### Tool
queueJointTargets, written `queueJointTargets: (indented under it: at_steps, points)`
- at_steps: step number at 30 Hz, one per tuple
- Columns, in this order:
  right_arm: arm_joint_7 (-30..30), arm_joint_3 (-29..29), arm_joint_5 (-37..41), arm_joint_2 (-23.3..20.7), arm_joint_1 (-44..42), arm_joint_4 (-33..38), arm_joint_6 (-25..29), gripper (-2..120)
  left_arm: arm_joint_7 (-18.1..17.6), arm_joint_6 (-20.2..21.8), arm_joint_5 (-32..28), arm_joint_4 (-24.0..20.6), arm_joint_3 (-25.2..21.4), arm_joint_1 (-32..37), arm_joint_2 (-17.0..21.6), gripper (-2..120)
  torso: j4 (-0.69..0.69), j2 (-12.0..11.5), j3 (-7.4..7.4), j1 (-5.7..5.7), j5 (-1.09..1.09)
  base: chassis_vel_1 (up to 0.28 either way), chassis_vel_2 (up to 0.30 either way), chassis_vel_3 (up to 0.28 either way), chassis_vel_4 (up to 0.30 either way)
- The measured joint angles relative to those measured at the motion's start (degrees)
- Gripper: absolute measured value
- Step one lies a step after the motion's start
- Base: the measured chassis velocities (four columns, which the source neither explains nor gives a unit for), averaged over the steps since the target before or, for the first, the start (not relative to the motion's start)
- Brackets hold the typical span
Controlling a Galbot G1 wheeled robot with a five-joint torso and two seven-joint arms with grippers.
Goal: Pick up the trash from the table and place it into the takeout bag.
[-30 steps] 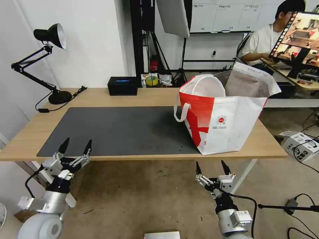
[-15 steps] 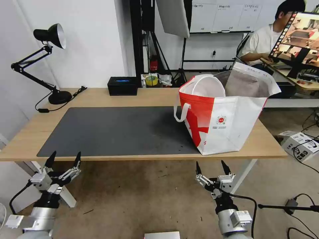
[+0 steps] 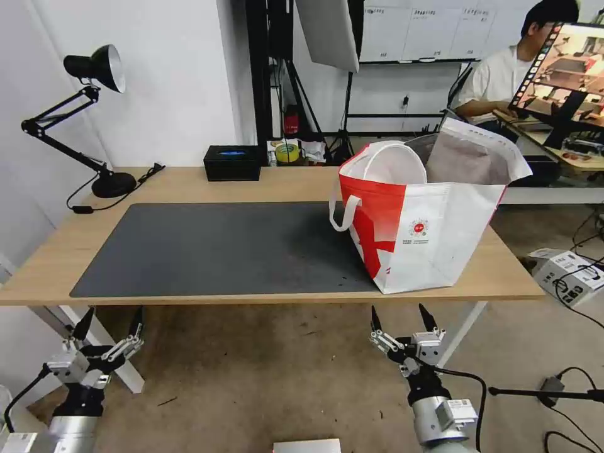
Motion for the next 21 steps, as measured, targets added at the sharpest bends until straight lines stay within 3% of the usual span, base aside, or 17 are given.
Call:
queueJointTargets:
  at_steps: [21]
  points:
    - [0.0,0.0,0.0,0.0,0.0,0.0,0.0,100,0.08,-0.01,0.0,-0.25,-0.02,-0.01,-0.02,100,0.0,0.0,0.0,0.0,0.0,0.0,0.0,0.0,0.0]
